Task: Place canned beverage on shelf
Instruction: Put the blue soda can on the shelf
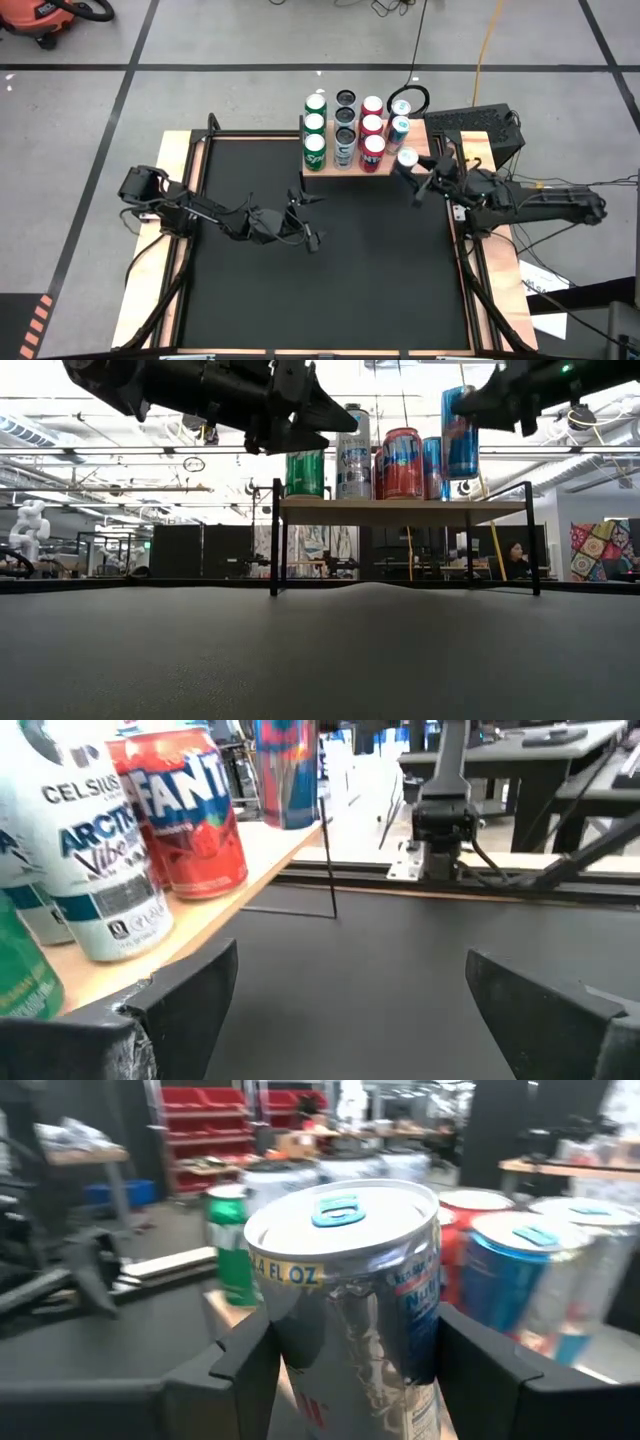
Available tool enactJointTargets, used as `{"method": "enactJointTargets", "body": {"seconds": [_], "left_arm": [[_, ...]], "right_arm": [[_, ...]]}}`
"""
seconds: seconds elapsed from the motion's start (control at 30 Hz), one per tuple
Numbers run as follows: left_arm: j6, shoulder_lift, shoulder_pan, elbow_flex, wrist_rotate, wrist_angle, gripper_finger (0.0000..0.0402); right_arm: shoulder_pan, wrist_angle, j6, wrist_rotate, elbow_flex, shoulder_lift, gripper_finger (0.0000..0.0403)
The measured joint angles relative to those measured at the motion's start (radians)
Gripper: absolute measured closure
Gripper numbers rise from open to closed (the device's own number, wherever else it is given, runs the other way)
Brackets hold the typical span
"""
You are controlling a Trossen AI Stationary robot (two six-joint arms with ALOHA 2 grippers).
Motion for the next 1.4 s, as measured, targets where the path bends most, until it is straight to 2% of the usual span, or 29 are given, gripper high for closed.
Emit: {"method": "enactJointTargets", "body": {"seconds": [0.13,0.3,0.57,0.67,0.87,1.13,1.4], "left_arm": [[-0.001,-0.001,0.017,0.0,0.007,-0.003,0.0011],[0.0,-0.001,0.015,0.0,0.014,-0.004,0.0011],[-0.001,-0.001,0.015,0.0,0.015,-0.032,0.0011],[-0.001,-0.001,0.015,0.0,0.015,-0.031,0.0011],[-0.002,-0.001,0.015,0.0,0.015,-0.028,0.0011],[-0.002,-0.001,0.015,0.0,0.015,-0.032,0.0011],[-0.006,-0.001,0.015,0.0,0.015,-0.036,0.0011]], "right_arm": [[-0.081,0.001,0.02,-0.001,0.0,0.048,0.0198],[-0.164,0.033,0.06,-0.056,0.0,0.118,0.0198],[-0.232,0.044,0.061,-0.085,0.0,0.139,0.0196],[-0.253,0.044,0.061,-0.104,0.0,0.14,0.0182],[-0.277,0.05,0.084,-0.105,0.0,0.152,0.0143],[-0.281,0.101,0.069,-0.106,0.001,0.159,0.0128],[-0.281,0.073,0.075,-0.111,0.002,0.157,0.0101]]}}
